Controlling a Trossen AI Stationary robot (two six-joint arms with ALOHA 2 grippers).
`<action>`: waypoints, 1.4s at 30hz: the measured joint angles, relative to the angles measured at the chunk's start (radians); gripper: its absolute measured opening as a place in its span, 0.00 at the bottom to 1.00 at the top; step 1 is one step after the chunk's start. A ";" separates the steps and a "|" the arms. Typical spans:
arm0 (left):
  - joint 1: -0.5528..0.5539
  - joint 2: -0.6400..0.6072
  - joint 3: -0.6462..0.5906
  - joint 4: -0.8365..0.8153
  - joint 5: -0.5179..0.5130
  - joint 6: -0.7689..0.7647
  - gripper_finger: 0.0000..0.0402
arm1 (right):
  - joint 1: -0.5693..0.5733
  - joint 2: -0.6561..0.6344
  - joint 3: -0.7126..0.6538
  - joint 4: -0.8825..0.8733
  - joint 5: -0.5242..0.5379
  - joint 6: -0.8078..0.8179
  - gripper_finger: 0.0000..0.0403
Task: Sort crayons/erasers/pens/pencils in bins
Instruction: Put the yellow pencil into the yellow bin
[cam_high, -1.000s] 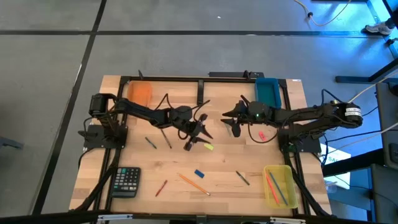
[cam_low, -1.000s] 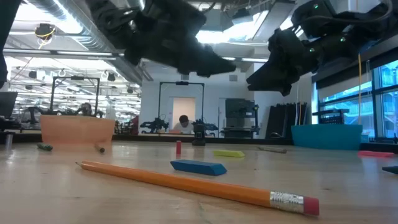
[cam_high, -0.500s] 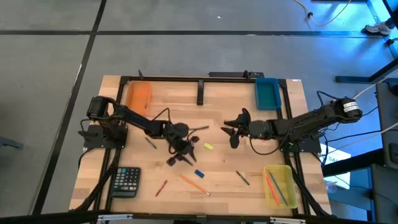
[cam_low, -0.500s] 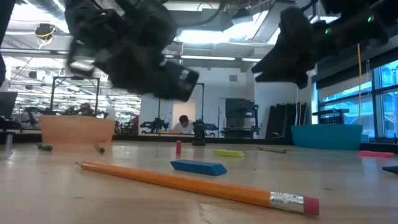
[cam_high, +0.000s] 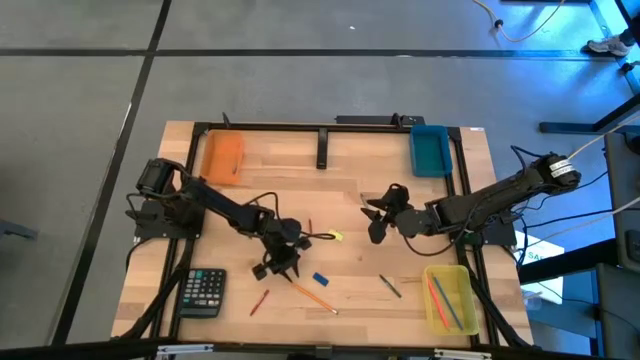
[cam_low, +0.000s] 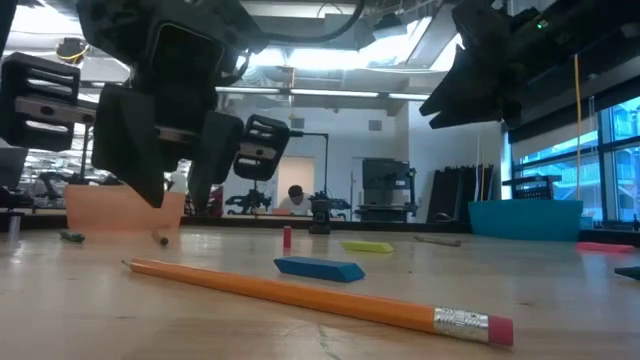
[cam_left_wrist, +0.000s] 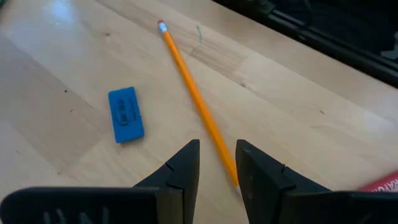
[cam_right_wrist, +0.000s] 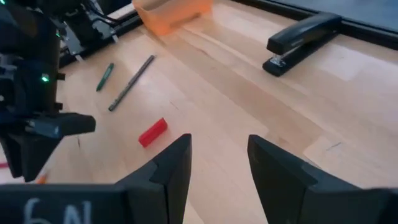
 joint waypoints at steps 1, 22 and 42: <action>0.001 0.000 0.000 0.001 0.005 0.003 0.24 | 0.000 0.000 0.000 -0.004 -0.001 0.010 0.40; -0.235 0.000 0.000 0.065 -0.342 -0.124 0.24 | 0.123 0.343 0.172 0.168 -0.027 -0.021 0.40; -0.373 0.034 0.000 0.112 -0.639 -0.295 0.43 | 0.170 0.575 0.593 -0.179 -0.014 -0.049 0.40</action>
